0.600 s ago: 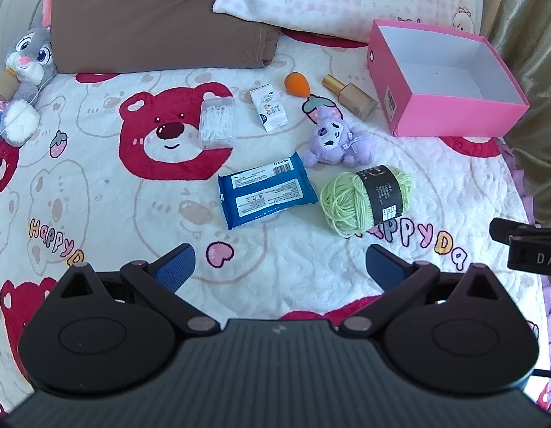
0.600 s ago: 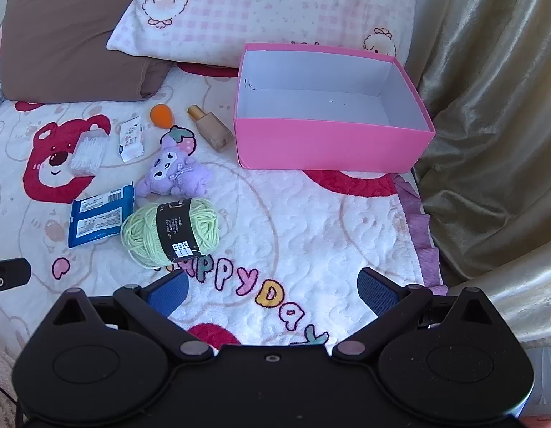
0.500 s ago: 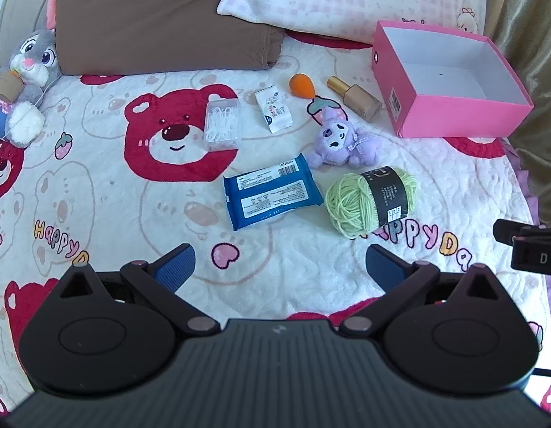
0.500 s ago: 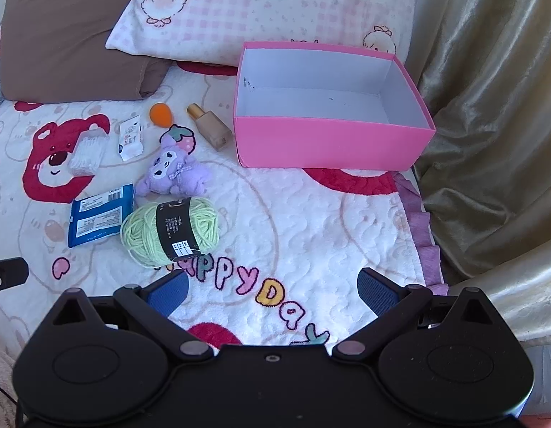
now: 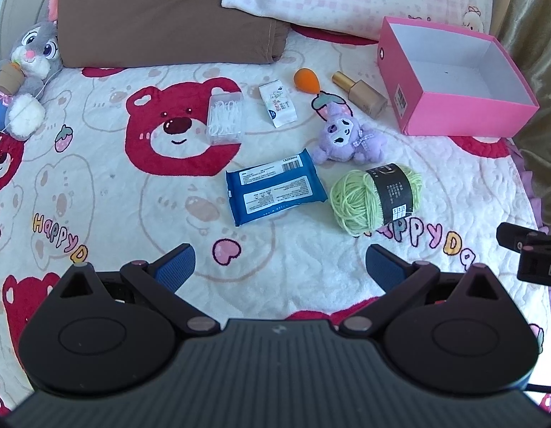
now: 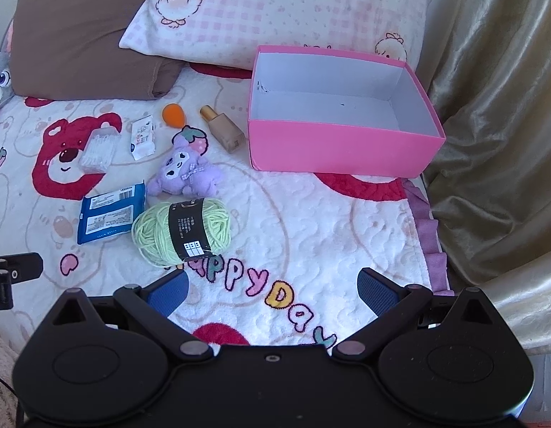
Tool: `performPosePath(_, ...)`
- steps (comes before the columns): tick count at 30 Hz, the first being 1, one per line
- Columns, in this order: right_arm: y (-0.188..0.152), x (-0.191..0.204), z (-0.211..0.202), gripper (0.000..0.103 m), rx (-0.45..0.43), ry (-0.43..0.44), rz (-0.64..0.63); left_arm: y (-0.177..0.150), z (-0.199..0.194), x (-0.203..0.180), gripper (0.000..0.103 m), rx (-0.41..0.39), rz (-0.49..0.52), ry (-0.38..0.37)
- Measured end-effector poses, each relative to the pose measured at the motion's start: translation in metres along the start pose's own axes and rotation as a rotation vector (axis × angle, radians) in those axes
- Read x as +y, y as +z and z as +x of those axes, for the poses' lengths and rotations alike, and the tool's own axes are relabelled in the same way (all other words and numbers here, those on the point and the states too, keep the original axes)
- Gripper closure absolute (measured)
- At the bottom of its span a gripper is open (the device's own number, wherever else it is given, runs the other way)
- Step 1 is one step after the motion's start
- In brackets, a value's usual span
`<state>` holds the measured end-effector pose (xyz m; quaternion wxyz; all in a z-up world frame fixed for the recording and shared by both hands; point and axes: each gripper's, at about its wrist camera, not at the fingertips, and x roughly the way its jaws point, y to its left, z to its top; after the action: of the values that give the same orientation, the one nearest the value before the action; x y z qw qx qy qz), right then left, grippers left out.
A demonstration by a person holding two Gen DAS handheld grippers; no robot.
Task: Organize objects
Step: 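Move the left tool toward the green yarn skein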
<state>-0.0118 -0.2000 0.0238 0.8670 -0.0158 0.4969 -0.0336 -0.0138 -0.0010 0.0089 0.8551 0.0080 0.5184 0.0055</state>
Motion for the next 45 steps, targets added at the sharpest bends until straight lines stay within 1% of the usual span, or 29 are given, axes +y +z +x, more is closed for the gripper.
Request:
performPosePath(10,0.0,0.002,-0.003,0.001,-0.021,0.011,-0.026,0.0,0.0,0.001,0.0,0.005,-0.011,-0.001)
performPosePath(12,0.0,0.002,-0.003,0.001,-0.021,0.013,-0.032,0.001,-0.001,0.004,0.0,0.002,-0.035,-0.015)
performPosePath(15,-0.001,0.001,-0.002,0.001,-0.016,0.011,-0.031,0.002,0.001,0.011,0.0,0.018,-0.082,-0.053)
performPosePath(18,0.0,0.001,-0.002,0.001,-0.016,0.006,-0.026,0.0,0.004,0.017,0.0,0.031,-0.106,-0.054)
performPosePath(22,-0.001,0.001,-0.001,0.001,-0.017,0.003,-0.031,-0.001,0.004,0.02,0.0,0.025,-0.099,-0.022)
performPosePath(33,0.0,0.002,-0.002,0.001,-0.026,-0.012,-0.045,-0.002,0.0,0.021,0.0,0.018,-0.094,-0.035)
performPosePath(39,0.005,-0.01,-0.009,0.001,-0.087,-0.045,-0.061,-0.004,-0.002,0.02,0.0,0.019,-0.087,-0.035)
performPosePath(43,0.008,-0.015,-0.013,0.001,-0.117,-0.004,-0.081,-0.004,-0.004,0.019,0.0,0.016,-0.086,-0.041)
performPosePath(45,0.01,-0.016,-0.016,0.001,-0.146,0.052,-0.097,-0.002,-0.006,0.018,0.0,0.007,-0.086,-0.047)
